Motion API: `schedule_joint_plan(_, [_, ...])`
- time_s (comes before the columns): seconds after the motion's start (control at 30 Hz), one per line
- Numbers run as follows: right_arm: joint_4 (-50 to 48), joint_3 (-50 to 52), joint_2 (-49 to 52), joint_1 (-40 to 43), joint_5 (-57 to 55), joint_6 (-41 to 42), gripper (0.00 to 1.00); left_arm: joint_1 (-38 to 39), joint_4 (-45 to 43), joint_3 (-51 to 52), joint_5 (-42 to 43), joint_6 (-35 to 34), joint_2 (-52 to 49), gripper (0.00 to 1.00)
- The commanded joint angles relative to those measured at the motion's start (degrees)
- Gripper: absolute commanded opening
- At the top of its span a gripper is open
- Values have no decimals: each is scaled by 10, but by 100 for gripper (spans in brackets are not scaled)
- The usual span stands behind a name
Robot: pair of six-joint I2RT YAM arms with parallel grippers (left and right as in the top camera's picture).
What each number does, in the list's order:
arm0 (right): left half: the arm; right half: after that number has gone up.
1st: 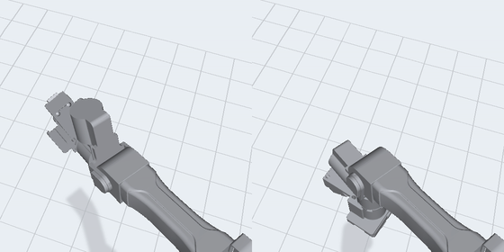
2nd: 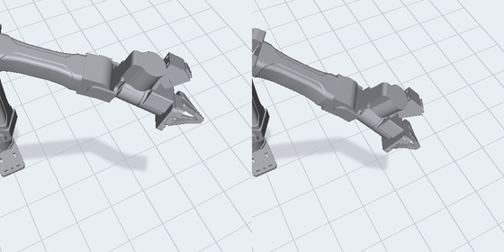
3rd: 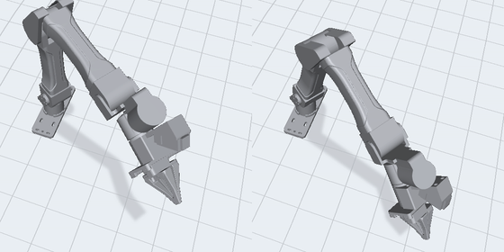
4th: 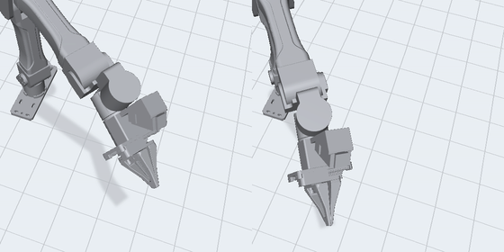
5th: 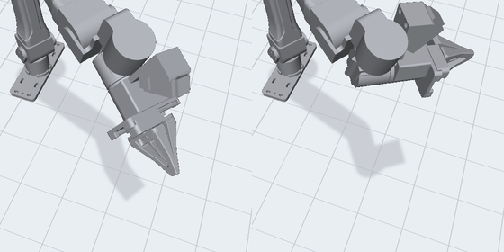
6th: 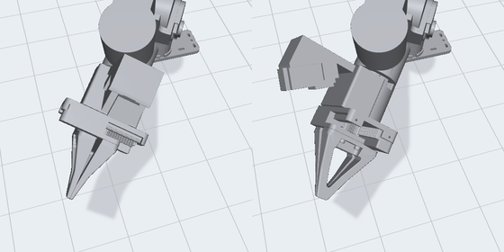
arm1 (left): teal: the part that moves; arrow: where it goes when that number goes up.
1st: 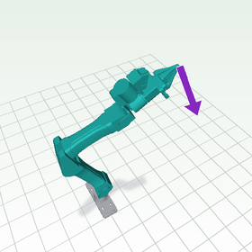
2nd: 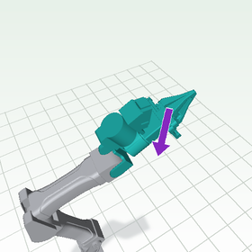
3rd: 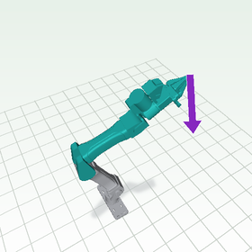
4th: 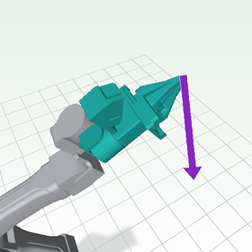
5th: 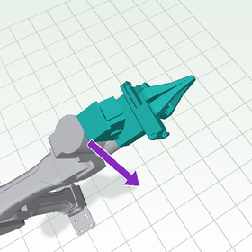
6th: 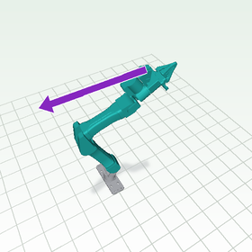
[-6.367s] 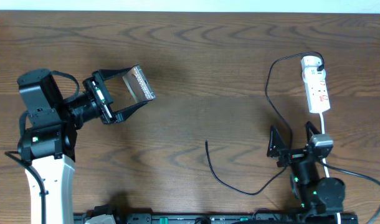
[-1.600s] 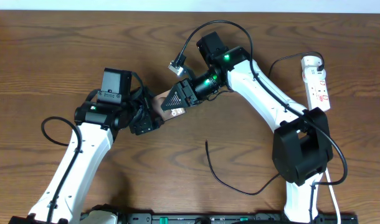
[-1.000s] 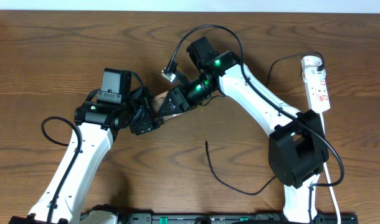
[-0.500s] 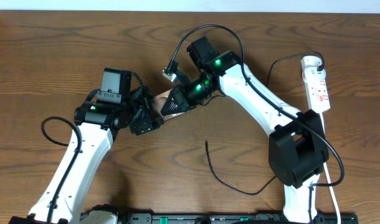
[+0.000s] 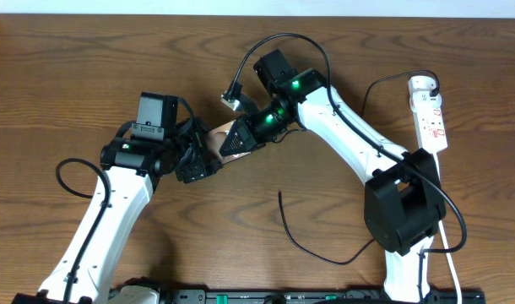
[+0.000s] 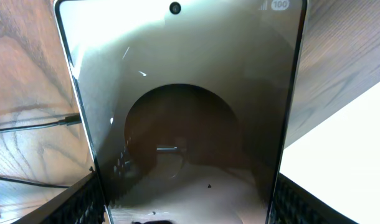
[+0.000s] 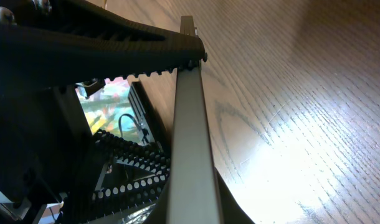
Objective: Plug charger to phone and switch on socket
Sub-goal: 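Grasp the phone's side edge with the right gripper, then raise the phone with both grippers toward the table's far edge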
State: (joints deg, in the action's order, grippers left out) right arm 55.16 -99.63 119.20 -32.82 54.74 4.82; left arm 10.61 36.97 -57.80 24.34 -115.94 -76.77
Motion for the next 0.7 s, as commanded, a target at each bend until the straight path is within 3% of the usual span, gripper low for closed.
schedule_joint_plan(0.0, [-2, -8, -3, -2, 17, -1, 1, 1, -4, -12, 20, -23, 0, 51])
schedule_joint_plan(0.07, [-2, -7, -3, -1, 17, -1, 1, 1, -4, -12, 20, -22, 0, 67])
schedule_joint_plan(0.2, [-4, -8, -3, 3, 17, 2, 1, 1, -4, -12, 21, -5, 0, 84])
schedule_joint_plan(0.3, [-17, -8, -3, 10, 17, 15, 1, 1, -5, -12, 23, 27, 0, 89])
schedule_joint_plan(0.67, [-96, -8, -3, 56, 17, 103, 1, 1, -108, -12, 72, 152, 0, 91])
